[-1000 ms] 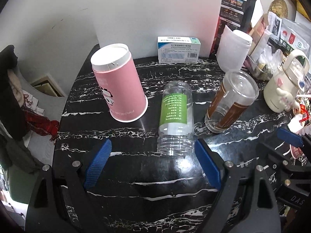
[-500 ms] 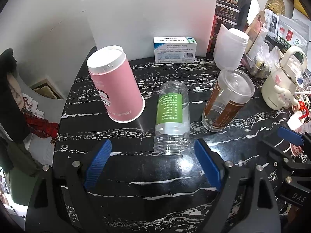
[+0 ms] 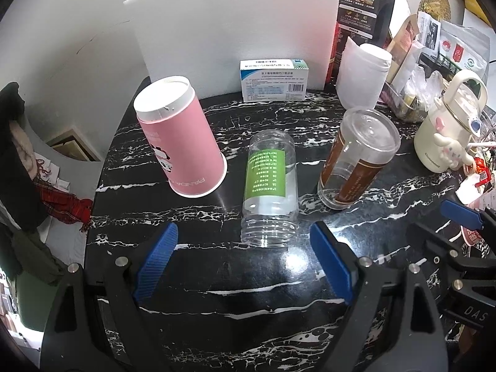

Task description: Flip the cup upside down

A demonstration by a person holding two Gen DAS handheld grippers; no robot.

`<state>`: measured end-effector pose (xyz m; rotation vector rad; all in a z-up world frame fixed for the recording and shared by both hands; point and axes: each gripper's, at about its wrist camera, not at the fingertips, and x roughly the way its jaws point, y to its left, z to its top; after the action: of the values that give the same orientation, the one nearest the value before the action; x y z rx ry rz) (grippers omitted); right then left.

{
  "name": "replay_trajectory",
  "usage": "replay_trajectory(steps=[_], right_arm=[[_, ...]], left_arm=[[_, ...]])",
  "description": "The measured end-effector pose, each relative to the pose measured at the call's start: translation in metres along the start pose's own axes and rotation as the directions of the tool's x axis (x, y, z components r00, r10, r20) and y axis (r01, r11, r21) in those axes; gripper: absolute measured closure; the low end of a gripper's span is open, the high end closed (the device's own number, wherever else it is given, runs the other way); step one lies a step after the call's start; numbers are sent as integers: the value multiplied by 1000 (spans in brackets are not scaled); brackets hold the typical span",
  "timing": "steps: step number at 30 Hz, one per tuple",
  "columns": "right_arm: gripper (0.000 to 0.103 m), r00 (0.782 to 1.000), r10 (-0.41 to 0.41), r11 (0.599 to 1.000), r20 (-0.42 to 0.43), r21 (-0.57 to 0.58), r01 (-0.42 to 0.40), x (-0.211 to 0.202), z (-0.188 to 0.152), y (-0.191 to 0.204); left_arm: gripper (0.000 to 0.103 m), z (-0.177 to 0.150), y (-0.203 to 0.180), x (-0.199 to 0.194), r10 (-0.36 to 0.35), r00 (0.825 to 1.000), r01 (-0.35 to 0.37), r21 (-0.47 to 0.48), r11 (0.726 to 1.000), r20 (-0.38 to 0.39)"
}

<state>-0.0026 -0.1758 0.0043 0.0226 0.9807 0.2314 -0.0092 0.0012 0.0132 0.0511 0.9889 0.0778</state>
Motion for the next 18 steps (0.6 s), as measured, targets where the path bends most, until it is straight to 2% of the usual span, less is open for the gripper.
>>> replay_trajectory(steps=[18], right_arm=[[27,1000,-5,1000,0,11,5,-1,-1,-5]], left_arm=[[16,2,2,-4,8,1000,-8,-4,1000,2]])
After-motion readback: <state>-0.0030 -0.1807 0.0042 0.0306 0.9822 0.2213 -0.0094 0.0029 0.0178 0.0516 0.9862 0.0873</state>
